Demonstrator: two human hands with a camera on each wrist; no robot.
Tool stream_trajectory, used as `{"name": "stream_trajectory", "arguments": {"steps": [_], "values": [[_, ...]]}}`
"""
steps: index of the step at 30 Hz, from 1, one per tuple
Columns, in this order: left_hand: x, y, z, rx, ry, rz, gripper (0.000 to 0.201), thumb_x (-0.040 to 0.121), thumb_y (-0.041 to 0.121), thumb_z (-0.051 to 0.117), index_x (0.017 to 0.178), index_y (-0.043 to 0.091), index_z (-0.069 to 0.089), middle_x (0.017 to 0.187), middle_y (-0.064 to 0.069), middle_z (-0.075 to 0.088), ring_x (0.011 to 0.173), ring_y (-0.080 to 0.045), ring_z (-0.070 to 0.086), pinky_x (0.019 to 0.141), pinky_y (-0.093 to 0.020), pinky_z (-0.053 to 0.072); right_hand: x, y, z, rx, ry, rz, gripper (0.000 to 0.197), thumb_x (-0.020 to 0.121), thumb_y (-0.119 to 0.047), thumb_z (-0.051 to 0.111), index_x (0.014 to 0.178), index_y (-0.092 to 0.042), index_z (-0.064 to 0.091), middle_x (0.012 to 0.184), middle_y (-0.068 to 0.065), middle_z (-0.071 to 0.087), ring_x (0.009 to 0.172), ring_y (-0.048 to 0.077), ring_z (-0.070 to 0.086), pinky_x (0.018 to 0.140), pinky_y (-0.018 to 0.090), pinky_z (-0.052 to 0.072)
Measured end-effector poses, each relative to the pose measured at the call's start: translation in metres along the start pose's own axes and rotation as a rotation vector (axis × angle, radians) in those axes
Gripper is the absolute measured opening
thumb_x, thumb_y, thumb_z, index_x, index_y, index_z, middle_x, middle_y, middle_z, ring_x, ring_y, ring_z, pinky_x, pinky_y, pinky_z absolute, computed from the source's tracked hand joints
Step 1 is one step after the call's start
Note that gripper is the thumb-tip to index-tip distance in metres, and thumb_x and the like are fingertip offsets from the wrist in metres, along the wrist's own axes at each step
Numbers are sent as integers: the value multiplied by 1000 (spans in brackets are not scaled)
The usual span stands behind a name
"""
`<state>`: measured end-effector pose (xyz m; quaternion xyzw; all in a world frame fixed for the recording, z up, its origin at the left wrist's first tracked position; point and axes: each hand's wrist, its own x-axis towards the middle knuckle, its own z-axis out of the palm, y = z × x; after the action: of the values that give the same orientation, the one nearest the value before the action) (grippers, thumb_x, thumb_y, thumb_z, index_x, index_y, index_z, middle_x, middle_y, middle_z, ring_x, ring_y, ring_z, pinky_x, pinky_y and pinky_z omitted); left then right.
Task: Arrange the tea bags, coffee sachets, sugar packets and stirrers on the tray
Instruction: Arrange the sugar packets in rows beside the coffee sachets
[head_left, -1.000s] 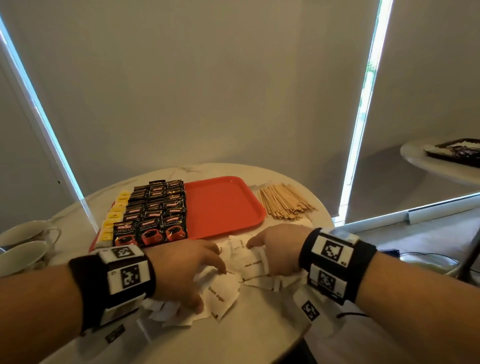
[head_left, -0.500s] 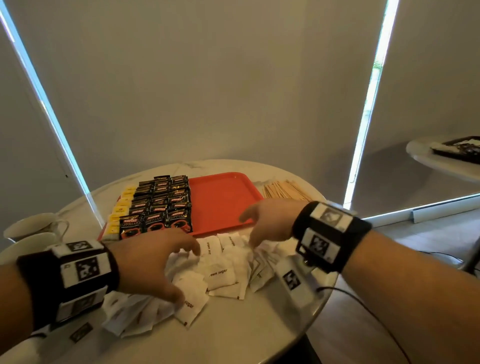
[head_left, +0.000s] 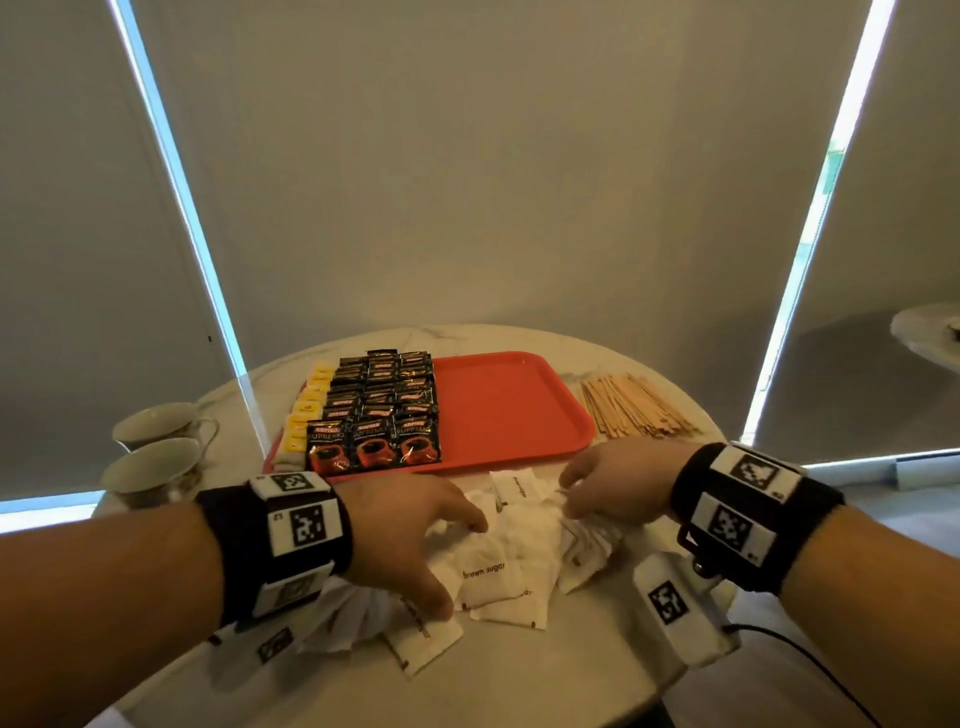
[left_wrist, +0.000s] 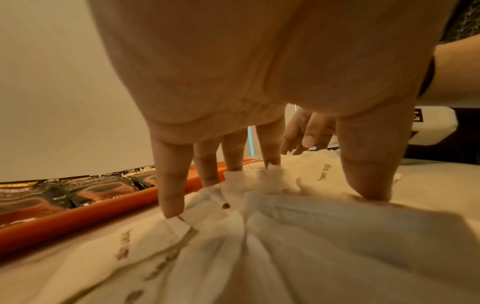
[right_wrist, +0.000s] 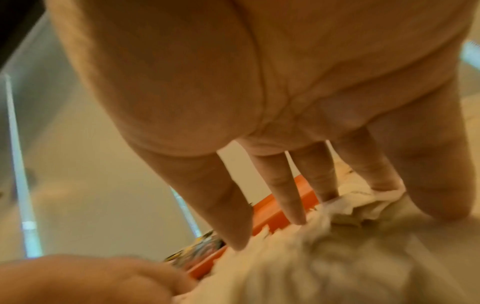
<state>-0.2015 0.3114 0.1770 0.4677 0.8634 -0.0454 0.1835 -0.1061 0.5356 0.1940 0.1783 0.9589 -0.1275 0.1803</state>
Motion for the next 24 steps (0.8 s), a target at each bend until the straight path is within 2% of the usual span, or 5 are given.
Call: {"name": "stream_trajectory", "arguments": {"steps": [4,8,13,20,24], "values": [[-11,-3,3,-28,5,9,75,81,53,82,147,51,46,157,21,41,137,-8,44,114,-39,42,-2,-13,4,166,-87,-73,61,92,-44,68,147,-44,42,148,-6,49,116,14,58,88,26,54],[-21,-10,3,-51,70,-5,74,82,51,82,148,46,47,154,20,46,134,-8,48,112,-38,44,-2,-24,-4,193,-133,-102,56,92,-42,68,144,-43,47,142,-5,53,113,16,61,94,36,58],[-23,-24,0,-108,153,-129,75,82,62,76,149,43,46,149,18,51,128,-7,52,107,-37,49,5,-54,-14,57,-70,-154,57,95,-39,65,148,-39,45,143,-5,54,91,7,56,68,20,48],[-36,-31,1,-73,39,-166,79,79,51,81,149,43,47,148,14,50,128,-9,50,108,-35,49,2,-81,0,-191,-93,-214,53,99,-25,49,151,-36,45,144,-6,55,125,16,54,89,25,44],[-37,-30,5,-89,44,-158,75,79,39,83,147,40,50,143,13,52,123,-8,53,105,-35,52,-4,-83,7,-195,-96,-242,49,97,-29,51,144,-42,52,137,-11,58,113,11,53,89,25,44]]}}
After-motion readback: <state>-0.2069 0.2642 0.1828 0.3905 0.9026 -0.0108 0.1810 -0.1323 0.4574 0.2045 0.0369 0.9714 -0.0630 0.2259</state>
